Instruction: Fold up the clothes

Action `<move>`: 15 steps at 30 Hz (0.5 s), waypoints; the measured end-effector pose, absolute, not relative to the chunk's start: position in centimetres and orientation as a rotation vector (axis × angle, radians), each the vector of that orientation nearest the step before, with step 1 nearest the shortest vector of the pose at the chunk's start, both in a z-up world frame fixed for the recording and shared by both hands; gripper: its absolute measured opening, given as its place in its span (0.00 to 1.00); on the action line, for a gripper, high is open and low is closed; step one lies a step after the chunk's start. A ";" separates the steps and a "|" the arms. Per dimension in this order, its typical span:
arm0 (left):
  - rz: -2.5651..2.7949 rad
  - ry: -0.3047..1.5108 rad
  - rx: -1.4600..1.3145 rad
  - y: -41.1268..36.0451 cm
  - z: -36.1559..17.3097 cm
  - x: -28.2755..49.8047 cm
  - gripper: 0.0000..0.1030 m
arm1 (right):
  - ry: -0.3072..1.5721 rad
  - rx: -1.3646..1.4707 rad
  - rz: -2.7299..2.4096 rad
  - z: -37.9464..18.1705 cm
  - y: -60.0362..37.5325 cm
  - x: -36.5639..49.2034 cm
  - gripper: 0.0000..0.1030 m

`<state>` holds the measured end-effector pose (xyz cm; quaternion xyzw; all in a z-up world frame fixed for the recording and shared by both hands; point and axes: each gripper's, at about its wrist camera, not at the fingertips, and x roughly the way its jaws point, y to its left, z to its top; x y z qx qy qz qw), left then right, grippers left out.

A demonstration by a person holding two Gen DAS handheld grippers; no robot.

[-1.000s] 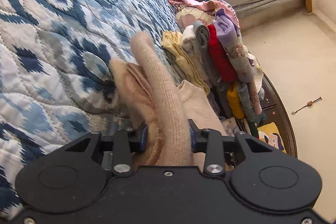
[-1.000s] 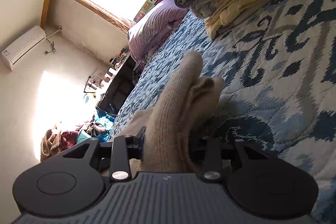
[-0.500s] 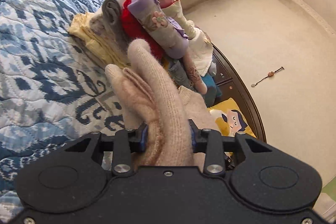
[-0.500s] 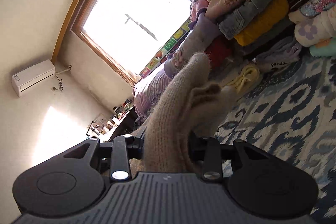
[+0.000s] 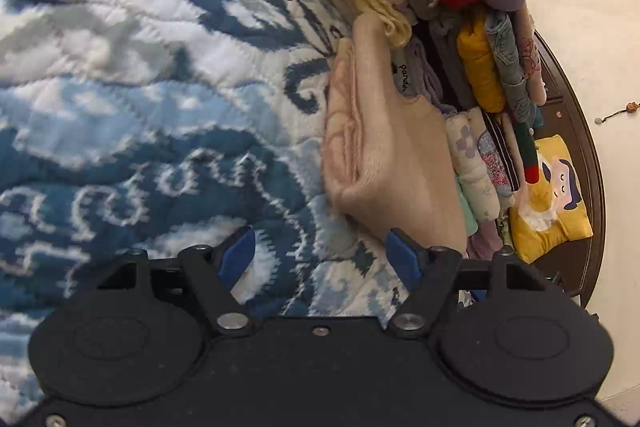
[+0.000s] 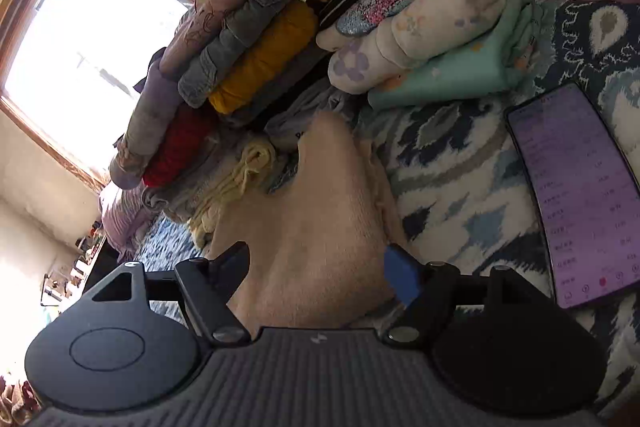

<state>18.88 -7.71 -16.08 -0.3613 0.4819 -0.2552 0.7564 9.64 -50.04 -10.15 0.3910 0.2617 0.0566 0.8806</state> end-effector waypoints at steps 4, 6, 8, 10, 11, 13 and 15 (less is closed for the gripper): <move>-0.517 1.025 -0.779 -5.9 -14.6 16.1 0.85 | 0.640 0.769 0.068 -11.0 -48.9 8.9 0.81; -0.505 0.985 -0.729 -5.5 -12.5 14.9 0.92 | 0.659 0.712 0.073 -10.0 -46.8 8.3 0.89; -0.502 0.928 -0.649 -5.3 -10.1 13.7 1.00 | 0.678 0.655 0.077 -9.0 -44.6 7.8 0.98; -0.497 0.869 -0.562 -5.0 -7.7 12.5 1.00 | 0.696 0.598 0.081 -8.0 -42.5 7.3 0.99; -0.482 0.833 -0.512 -4.9 -6.4 11.8 1.00 | 0.705 0.569 0.083 -7.5 -41.4 7.0 0.99; -0.412 0.767 -0.412 -4.6 -4.2 10.4 1.00 | 0.722 0.512 0.087 -6.6 -39.3 6.5 0.99; -0.321 0.748 -0.311 -4.7 -2.5 9.3 1.00 | 0.739 0.455 0.092 -5.6 -37.1 5.9 1.00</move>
